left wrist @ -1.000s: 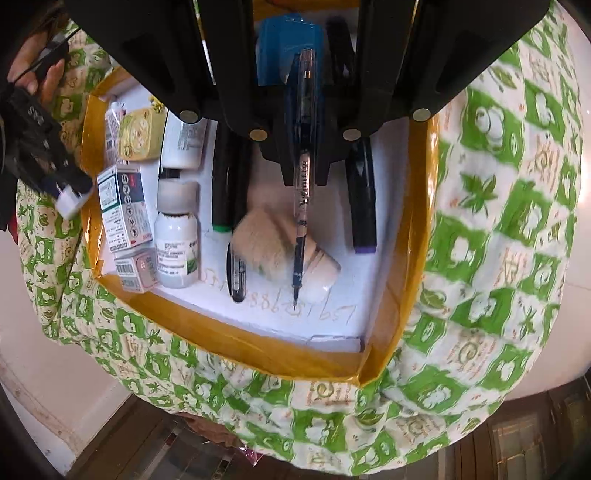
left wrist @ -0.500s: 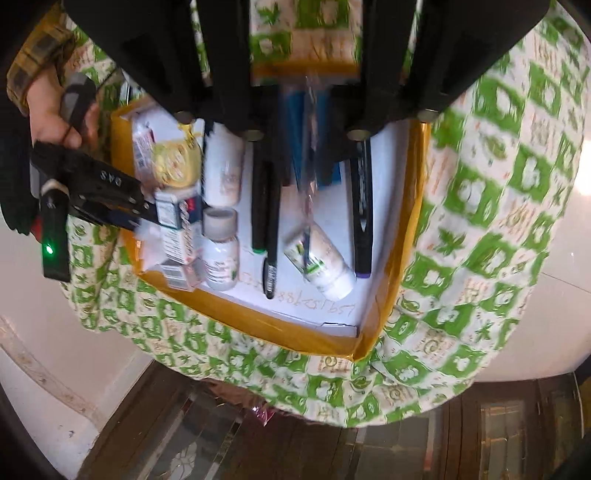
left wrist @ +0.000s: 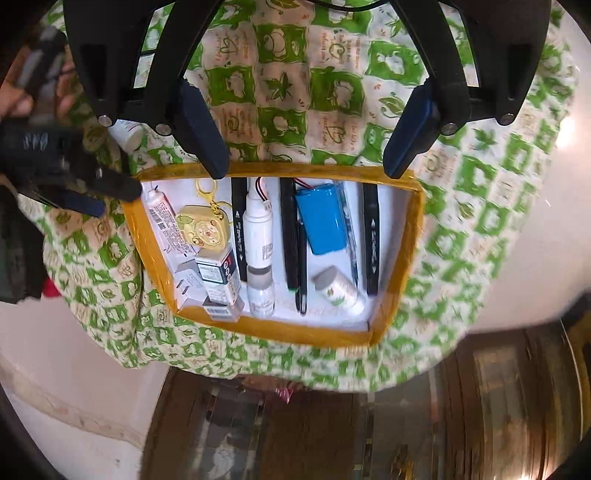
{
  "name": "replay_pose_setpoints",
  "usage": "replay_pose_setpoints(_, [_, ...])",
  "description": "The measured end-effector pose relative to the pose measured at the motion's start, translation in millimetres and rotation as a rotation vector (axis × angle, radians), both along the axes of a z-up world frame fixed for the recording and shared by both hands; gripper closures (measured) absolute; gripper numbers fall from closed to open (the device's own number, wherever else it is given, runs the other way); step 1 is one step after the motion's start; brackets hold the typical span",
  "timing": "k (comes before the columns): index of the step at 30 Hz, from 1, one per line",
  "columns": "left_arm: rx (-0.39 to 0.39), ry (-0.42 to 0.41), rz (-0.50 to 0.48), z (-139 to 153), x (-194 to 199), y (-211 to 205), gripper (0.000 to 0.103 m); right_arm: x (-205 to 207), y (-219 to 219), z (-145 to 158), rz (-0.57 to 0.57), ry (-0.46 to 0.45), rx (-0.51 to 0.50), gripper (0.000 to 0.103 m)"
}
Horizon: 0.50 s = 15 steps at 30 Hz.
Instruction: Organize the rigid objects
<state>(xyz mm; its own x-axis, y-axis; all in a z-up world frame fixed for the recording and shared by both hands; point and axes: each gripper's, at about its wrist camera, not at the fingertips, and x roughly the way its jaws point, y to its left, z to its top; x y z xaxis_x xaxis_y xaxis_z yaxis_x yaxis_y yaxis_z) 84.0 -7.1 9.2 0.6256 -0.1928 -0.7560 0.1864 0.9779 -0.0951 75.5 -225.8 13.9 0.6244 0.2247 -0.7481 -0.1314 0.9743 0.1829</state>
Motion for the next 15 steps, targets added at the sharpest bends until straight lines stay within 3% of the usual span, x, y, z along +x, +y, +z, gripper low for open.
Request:
replay_pose_setpoints(2, [0.09,-0.086,0.045,5.6,-15.0,-3.5,0.017,-14.9,3.9,-0.5,-0.029,-0.01,-0.032,0.001])
replay_pose_setpoints(4, [0.129,-0.138,0.064,7.0,-25.8,-4.2,0.017,-29.3,4.7,-1.8,-0.046,-0.016,-0.04,0.001])
replay_pose_setpoints(15, [0.129,-0.115,0.033,-5.1,-36.4,-5.2,0.016,-53.7,7.7,-3.3,-0.114,-0.103,-0.115,0.001])
